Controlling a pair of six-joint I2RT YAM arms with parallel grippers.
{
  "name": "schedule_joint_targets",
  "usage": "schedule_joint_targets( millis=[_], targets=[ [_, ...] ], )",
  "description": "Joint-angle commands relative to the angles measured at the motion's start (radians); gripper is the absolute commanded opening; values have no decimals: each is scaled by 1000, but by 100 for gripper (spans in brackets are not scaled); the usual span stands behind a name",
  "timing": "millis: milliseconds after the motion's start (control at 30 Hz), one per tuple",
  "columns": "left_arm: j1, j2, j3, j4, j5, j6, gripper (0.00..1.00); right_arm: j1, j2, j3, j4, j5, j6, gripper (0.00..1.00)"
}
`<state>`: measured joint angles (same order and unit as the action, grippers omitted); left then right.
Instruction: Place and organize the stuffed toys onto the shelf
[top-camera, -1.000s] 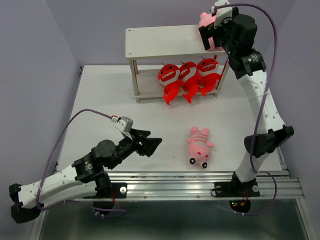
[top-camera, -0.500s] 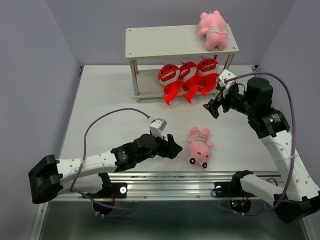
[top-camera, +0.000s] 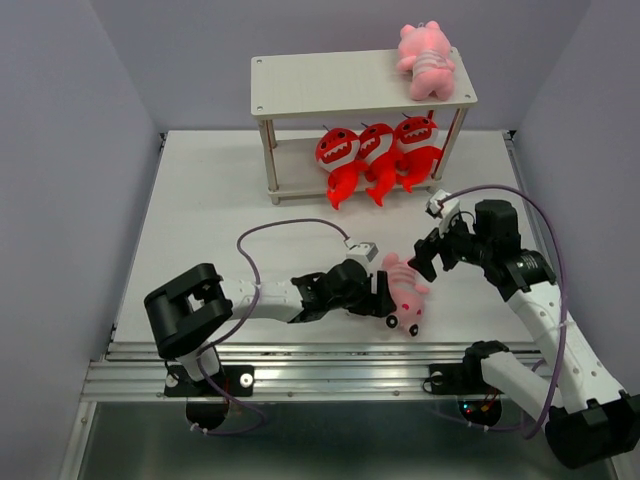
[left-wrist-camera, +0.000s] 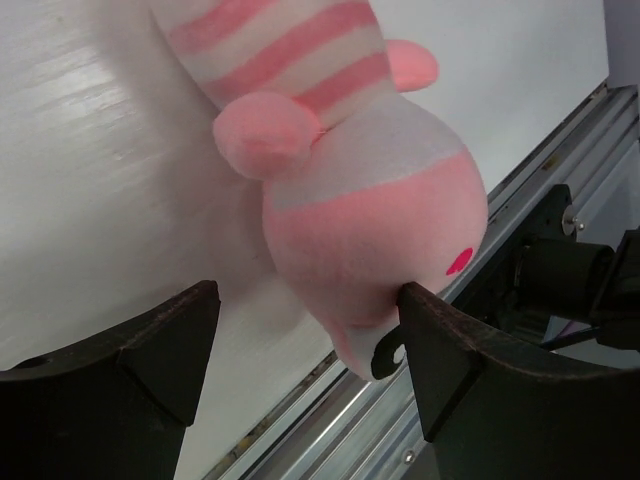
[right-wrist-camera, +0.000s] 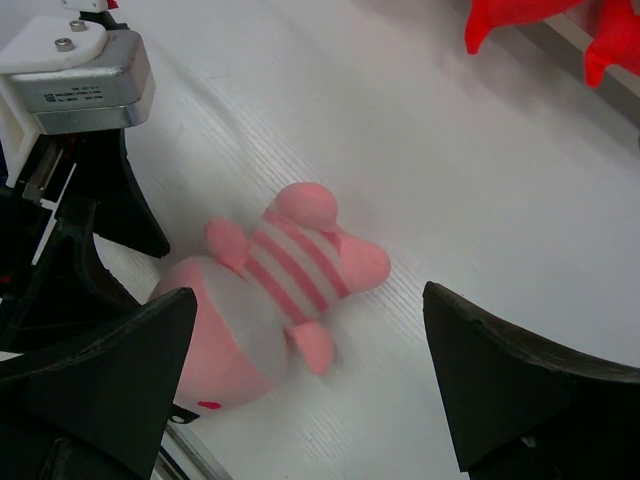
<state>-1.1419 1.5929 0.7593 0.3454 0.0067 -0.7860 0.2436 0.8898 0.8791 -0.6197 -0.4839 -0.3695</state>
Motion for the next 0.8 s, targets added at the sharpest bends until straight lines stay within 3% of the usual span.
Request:
schedule_joint_targets(
  millis=[0,133,333,467,500,533,767],
  targets=[
    [-4,39,98,76,49,-19,82,-23,-38,-22,74,-32,24,100],
    [-5,122,112,122,81,-41,81,-23,-55,-45,74,-38,26,100],
    [-7,162,104,223,107,-56,61,-32,-61,-66,75,-39,24,100],
    [-5,176,107,270,111,-41,25,-32,-63,-54,72,-30,24,100],
    [-5,174,104,279,113,-35,7,-32,-64,-49,72,-28,27,100],
    [-5,171,103,288,111,-29,0,-32,-63,-43,72,-28,30,100],
    [-5,61,58,284,102,100,0,-32,-54,-8,61,-38,35,100]
  ],
)
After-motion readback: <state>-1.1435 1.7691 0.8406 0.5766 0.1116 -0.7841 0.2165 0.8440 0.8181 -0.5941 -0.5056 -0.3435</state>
